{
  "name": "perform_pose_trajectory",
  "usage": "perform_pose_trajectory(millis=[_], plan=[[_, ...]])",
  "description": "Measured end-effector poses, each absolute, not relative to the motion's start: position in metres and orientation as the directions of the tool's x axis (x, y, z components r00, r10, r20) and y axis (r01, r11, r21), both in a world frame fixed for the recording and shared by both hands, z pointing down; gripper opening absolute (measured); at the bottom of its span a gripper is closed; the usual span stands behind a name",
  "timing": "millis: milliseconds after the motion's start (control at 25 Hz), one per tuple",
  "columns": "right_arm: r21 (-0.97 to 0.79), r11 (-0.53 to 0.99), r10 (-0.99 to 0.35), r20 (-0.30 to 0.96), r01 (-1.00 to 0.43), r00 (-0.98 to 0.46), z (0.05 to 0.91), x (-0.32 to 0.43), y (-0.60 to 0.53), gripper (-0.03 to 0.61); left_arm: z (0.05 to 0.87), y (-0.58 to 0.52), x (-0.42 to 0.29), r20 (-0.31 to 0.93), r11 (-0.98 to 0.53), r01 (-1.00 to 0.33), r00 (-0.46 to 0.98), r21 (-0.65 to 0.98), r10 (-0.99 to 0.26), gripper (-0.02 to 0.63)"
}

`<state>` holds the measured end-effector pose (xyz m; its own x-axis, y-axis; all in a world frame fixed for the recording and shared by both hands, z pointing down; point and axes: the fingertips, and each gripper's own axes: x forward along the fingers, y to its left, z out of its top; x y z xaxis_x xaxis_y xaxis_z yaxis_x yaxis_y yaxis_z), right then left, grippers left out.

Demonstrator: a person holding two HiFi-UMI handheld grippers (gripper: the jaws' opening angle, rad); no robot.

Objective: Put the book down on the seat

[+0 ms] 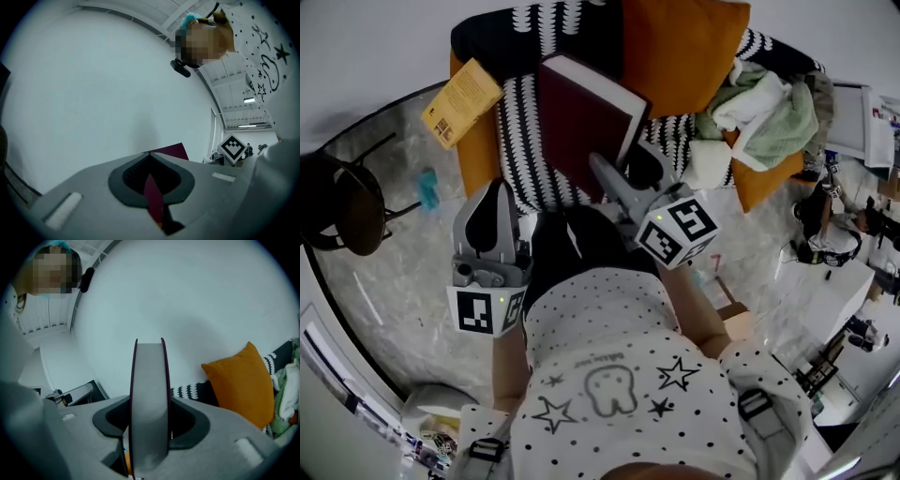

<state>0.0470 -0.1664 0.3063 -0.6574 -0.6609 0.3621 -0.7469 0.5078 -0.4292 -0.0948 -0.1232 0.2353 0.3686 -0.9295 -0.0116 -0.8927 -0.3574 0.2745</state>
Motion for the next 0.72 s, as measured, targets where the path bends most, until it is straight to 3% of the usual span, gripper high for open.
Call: perform_pose_trajectory(millis=[440,720], plan=[[-0.445,0.502,-0.632,0.396,-0.741,-0.666,0.345,0.039,-0.172,0.222,0.286,-0.111,-0.071,0.110,-0.424,-0.852,0.475,0.308,-0.873,-0.003],[-0.459,0.497,-0.625,0.399,-0.736,-0.671,0.358,0.039,-0.180,0.222,0.300,-0.104,-0.065,0.138,-0.379,-0.880,0.430,0.286,-0.892,-0.003]])
